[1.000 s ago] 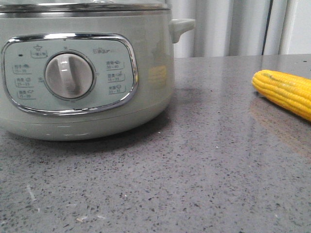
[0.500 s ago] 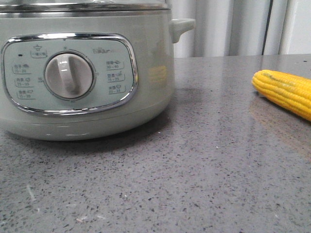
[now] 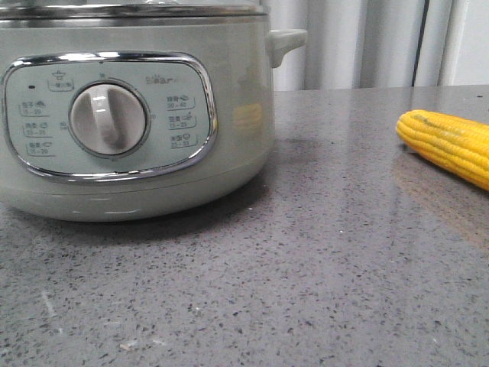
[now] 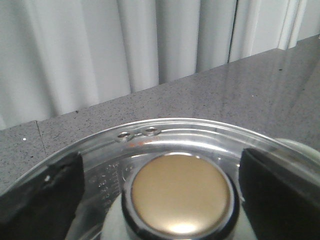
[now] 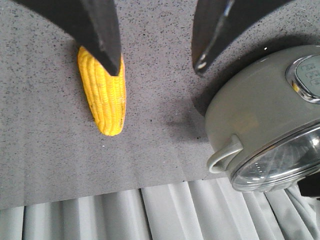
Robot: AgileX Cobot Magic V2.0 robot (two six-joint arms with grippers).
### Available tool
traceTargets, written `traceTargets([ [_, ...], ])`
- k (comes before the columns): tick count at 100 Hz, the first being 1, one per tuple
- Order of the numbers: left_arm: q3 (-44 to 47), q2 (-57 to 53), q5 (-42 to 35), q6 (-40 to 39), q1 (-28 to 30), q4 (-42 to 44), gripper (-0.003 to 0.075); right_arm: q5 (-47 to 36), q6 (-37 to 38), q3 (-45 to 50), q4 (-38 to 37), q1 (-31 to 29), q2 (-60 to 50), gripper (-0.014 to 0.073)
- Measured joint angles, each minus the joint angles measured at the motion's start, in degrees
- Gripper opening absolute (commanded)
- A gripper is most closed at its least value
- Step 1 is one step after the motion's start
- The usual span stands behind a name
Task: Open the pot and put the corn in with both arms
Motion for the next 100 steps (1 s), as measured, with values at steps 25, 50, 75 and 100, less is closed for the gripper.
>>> traceTargets([
  [25, -0.4, 1.0, -1.0, 0.0, 0.0, -3.8, 0.0508, 0.0, 0.0, 0.0, -0.1, 0.0, 0.0, 0.0282],
  [50, -0.6, 1.0, -1.1, 0.0, -0.1, -4.0, 0.0239, 0.0, 0.0, 0.0, -0.2, 0.0, 0.0, 0.0282],
  [75, -0.6, 1.0, -1.0, 0.0, -0.4, -4.0, 0.0115, 0.1, -0.1, 0.0, -0.3, 0.0, 0.0, 0.0282],
  [100, 0.1, -2.5, 1.1, 0.0, -0.4, -4.2, 0.0115, -0.1, -0.1, 0.0, -0.4, 0.0, 0.0, 0.0282],
])
